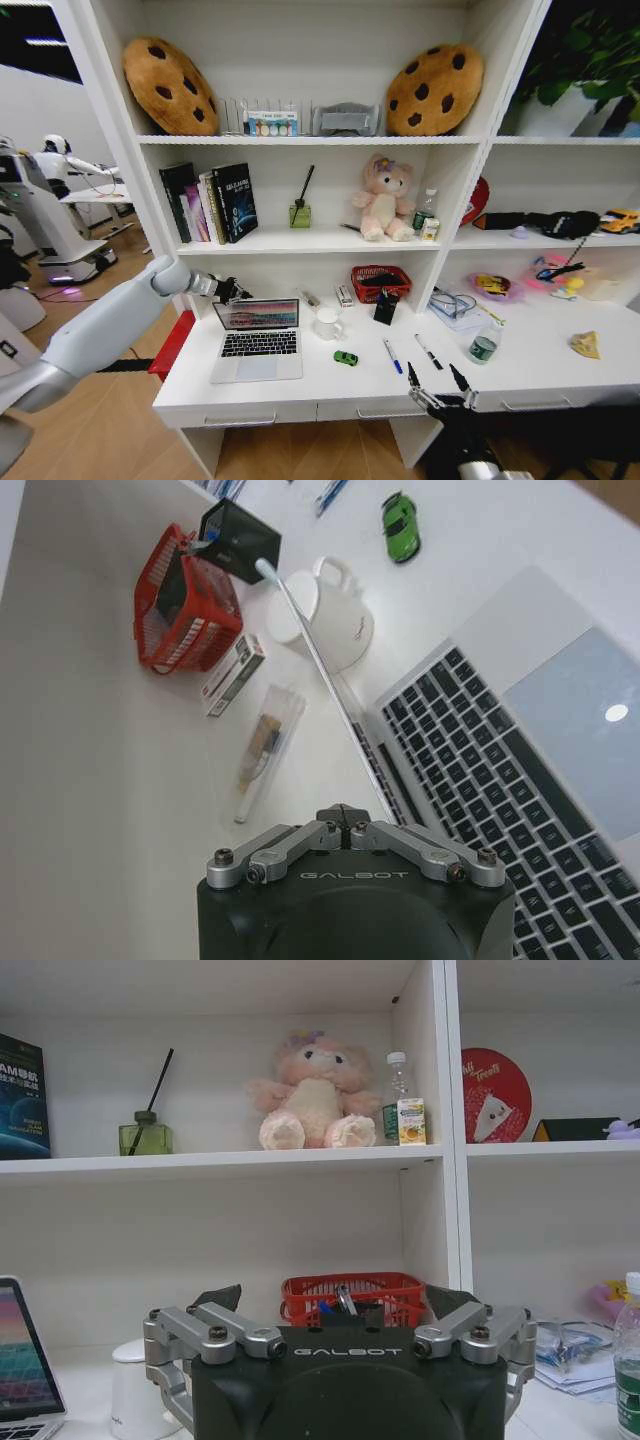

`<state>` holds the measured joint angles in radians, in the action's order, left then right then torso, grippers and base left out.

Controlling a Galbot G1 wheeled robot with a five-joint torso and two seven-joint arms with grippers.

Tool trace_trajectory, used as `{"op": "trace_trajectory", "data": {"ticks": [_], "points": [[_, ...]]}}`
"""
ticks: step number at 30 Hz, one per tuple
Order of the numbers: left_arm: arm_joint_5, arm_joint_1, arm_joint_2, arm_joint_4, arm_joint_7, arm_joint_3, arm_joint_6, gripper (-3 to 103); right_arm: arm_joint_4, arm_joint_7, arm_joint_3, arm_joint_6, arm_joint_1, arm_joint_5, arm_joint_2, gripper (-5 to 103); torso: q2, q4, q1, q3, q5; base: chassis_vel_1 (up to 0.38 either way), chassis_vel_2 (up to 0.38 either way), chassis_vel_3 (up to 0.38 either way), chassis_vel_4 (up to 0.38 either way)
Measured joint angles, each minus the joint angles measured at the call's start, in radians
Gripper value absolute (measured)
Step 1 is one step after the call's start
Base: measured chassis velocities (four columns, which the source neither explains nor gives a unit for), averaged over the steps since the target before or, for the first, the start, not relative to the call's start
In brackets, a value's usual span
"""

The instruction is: Organize the objects on the table.

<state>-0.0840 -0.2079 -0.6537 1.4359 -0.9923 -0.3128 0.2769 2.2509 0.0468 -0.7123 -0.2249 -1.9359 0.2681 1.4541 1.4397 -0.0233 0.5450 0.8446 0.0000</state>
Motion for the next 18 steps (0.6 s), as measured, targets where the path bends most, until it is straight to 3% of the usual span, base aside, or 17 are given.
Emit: {"op": "trace_trajectory", "data": {"ticks": [3, 6, 7, 11, 12, 14, 15, 16, 17, 18], "points": [[0.011, -0.109, 0.036, 0.081, 0.0, 0.069, -0.017, 0, 0.001, 0.0, 0.003, 0.006, 0.006, 0.0, 0.0, 100, 0.0, 0.0002, 0.0, 0.0, -0.0001, 0.0, 0.0, 0.0, 0.0], [-0.016, -0.319, 0.072, 0.184, 0.0, 0.208, -0.035, 0, 0.002, 0.0, 0.003, 0.008, 0.008, 0.011, 0.0, 100, 0.0, 0.0002, 0.0, 0.0, -0.0003, 0.0, 0.0, 0.0, 0.0], [-0.016, -0.319, 0.072, 0.184, 0.0, 0.208, -0.035, 0, 0.002, 0.0, 0.003, 0.008, 0.008, 0.011, 0.0, 100, 0.0, 0.0002, 0.0, 0.0, -0.0003, 0.0, 0.0, 0.0, 0.0], [-0.004, -0.537, 0.091, 0.258, 0.027, 0.349, -0.055, 0, 0.006, -0.001, -0.001, 0.008, 0.006, 0.02, -0.003, 100, 0.0, 0.0003, 0.0, 0.0, -0.0004, 0.0, 0.0, 0.0, 0.0], [-0.004, -0.537, 0.091, 0.258, 0.027, 0.349, -0.055, 0, 0.006, -0.001, -0.001, 0.008, 0.006, 0.02, -0.003, 100, 0.0, 0.0003, 0.0, 0.0, -0.0004, 0.0, 0.0, 0.0, 0.0], [0.019, -0.66, 0.111, 0.298, 0.068, 0.412, -0.063, 0, 0.008, -0.001, -0.013, 0.008, 0.007, 0.043, -0.008, 100, 0.0, 0.0001, 0.0, 0.0, 0.0, 0.0, 0.0, 0.0, 0.0], [0.019, -0.66, 0.111, 0.298, 0.068, 0.412, -0.063, 0, 0.008, -0.001, -0.013, 0.008, 0.007, 0.043, -0.008, 100, 0.0, 0.0001, 0.0, 0.0, 0.0, 0.0, 0.0, 0.0, 0.0], [0.048, -0.748, 0.121, 0.327, 0.148, 0.447, -0.063, 0, 0.01, -0.001, -0.02, 0.006, 0.006, 0.057, -0.008, 100, 0.0, 0.0002, 0.0, 0.0, 0.0, 0.0, 0.0, 0.0, 0.0], [0.048, -0.748, 0.121, 0.327, 0.148, 0.447, -0.063, 0, 0.01, -0.001, -0.02, 0.006, 0.006, 0.057, -0.008, 100, 0.0, 0.0002, 0.0, 0.0, 0.0, 0.0, 0.0, 0.0, 0.0], [0.088, -0.823, 0.118, 0.353, 0.231, 0.482, -0.057, 0, 0.011, -0.001, -0.026, 0.002, 0.006, 0.069, -0.006, 100, 0.0, 0.0001, 0.0, 0.0, 0.0, 0.0, 0.0, 0.0, 0.0]]}}
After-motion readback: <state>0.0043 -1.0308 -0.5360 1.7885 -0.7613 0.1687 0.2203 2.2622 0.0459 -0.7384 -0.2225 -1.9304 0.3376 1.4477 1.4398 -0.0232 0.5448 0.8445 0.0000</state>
